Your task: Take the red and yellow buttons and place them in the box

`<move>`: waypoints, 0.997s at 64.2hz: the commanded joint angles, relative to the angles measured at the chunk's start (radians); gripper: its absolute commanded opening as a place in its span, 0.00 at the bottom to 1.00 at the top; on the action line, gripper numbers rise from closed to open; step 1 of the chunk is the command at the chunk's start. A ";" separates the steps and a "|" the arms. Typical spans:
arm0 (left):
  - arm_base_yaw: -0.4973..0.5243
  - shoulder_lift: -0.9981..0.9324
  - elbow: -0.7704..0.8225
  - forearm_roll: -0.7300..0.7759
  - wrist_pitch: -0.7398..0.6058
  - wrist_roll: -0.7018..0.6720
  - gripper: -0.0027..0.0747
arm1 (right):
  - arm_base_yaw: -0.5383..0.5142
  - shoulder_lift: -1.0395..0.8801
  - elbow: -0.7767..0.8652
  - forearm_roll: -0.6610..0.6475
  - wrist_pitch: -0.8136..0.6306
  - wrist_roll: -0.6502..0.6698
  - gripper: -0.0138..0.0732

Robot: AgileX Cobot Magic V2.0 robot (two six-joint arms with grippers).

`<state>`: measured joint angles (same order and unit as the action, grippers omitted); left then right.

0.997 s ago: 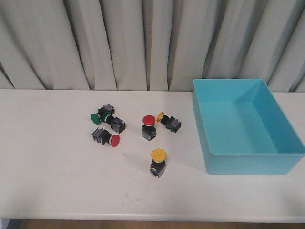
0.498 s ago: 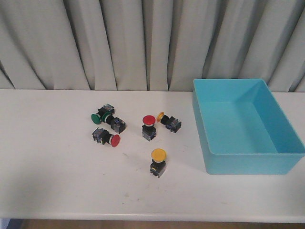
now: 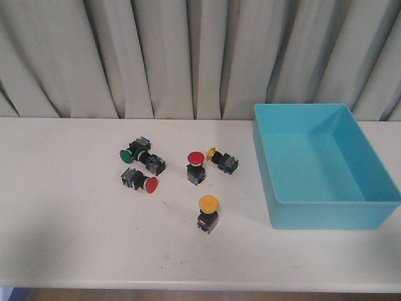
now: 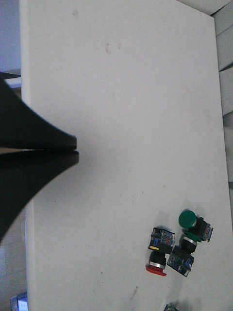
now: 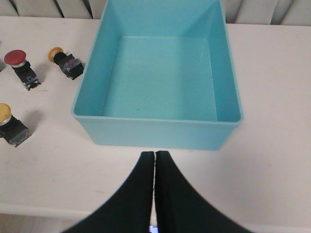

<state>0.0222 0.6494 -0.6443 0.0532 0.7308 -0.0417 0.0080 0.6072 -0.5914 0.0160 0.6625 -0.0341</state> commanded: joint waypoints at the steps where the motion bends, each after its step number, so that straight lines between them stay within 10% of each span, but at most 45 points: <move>1: -0.001 0.004 -0.034 -0.006 -0.062 -0.003 0.04 | -0.006 0.019 -0.034 -0.016 -0.052 -0.009 0.17; 34: -0.003 0.004 -0.034 -0.020 -0.088 0.042 0.69 | -0.006 0.041 -0.034 -0.016 -0.029 -0.044 0.74; 64: -0.232 0.280 -0.036 -0.225 -0.271 0.345 0.69 | -0.006 0.041 -0.034 -0.007 -0.028 -0.043 0.76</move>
<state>-0.1629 0.8541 -0.6473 -0.1269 0.5901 0.2579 0.0080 0.6419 -0.5914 0.0092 0.6935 -0.0694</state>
